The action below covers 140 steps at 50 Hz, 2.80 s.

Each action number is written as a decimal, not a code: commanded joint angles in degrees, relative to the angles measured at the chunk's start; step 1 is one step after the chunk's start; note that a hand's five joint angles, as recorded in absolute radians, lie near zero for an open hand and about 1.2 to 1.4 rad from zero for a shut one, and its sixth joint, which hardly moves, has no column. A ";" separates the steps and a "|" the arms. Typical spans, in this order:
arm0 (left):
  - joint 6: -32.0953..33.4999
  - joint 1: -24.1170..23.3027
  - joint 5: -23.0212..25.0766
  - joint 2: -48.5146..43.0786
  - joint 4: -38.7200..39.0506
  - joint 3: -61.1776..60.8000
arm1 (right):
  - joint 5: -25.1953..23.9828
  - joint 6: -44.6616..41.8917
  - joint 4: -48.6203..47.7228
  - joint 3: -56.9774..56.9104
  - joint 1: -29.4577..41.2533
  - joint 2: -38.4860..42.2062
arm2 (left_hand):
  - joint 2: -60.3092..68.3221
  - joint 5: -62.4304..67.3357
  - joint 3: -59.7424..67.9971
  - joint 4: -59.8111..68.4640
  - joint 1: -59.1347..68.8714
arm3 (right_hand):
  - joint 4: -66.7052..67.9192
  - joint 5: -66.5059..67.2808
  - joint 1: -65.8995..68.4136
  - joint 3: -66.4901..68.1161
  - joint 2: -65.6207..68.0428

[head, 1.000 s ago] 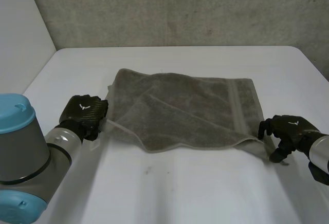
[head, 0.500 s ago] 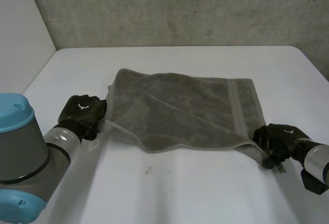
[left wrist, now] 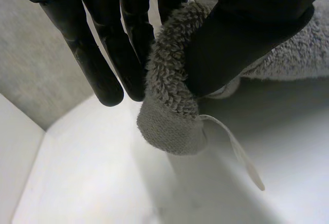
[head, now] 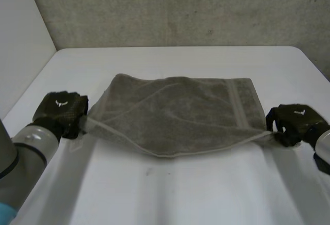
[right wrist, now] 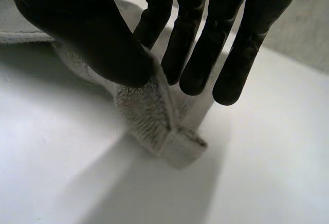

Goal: Fold the towel.

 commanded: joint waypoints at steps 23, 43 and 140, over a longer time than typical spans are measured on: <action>0.56 0.44 0.33 16.35 -10.57 -2.85 | 0.25 -26.38 24.16 -9.70 -6.16 -23.13 | 9.80 10.01 9.83 9.83 10.30 | 11.75 13.20 1.81 12.08 12.29; -0.41 -0.88 -1.07 -12.57 -10.31 11.13 | 2.10 -13.65 16.88 -10.25 4.04 1.93 | 9.47 9.67 9.49 9.49 9.96 | -37.12 -35.66 -47.06 -36.78 -36.58; -6.74 -0.70 -4.06 -10.04 -13.82 15.63 | -8.98 -6.24 16.40 -3.01 -4.84 -16.25 | 9.80 10.01 9.83 9.82 10.30 | 11.75 13.20 1.81 12.08 12.29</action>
